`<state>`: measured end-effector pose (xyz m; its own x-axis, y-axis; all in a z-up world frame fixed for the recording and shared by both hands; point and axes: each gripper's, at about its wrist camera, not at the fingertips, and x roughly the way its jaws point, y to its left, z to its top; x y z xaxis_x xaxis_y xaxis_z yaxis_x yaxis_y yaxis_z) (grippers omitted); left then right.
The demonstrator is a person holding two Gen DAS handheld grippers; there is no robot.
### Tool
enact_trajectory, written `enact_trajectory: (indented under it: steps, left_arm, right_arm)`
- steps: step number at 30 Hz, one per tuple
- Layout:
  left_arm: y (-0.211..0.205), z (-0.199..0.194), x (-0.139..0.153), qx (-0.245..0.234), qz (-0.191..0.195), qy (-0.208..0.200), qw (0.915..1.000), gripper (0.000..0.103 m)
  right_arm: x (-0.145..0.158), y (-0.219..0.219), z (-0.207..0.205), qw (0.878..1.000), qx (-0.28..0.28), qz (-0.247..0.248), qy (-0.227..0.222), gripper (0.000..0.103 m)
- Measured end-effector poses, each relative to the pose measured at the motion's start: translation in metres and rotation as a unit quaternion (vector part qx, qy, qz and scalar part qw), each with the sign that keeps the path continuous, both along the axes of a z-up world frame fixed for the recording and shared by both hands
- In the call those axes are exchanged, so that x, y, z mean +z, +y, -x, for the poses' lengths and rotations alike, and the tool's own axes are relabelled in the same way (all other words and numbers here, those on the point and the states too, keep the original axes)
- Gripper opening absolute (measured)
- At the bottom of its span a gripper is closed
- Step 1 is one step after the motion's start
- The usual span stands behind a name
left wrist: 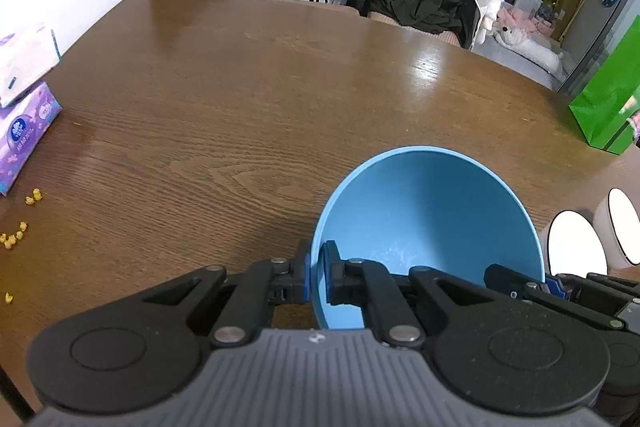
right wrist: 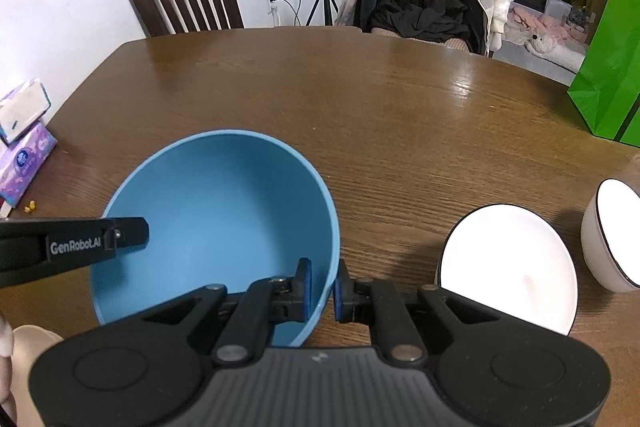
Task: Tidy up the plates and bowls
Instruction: 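Close the left tool on the blue bowl rim while the right tool closes beside it, then lift the blue bowl with both tools and carry it toward the yogurt cups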
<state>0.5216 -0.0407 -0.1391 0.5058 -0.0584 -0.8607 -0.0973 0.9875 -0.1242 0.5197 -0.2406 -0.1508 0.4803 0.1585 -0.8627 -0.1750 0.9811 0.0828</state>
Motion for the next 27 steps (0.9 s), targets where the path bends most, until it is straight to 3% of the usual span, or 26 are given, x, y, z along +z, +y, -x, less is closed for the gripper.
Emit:
enact_trajectory:
  steps: [27]
  left_arm:
    - [-0.004, 0.063, 0.046, -0.039, 0.009, -0.043, 0.9983, 0.007]
  right_arm:
    - [0.047, -0.008, 0.06, 0.999, -0.035, -0.009, -0.035, 0.01]
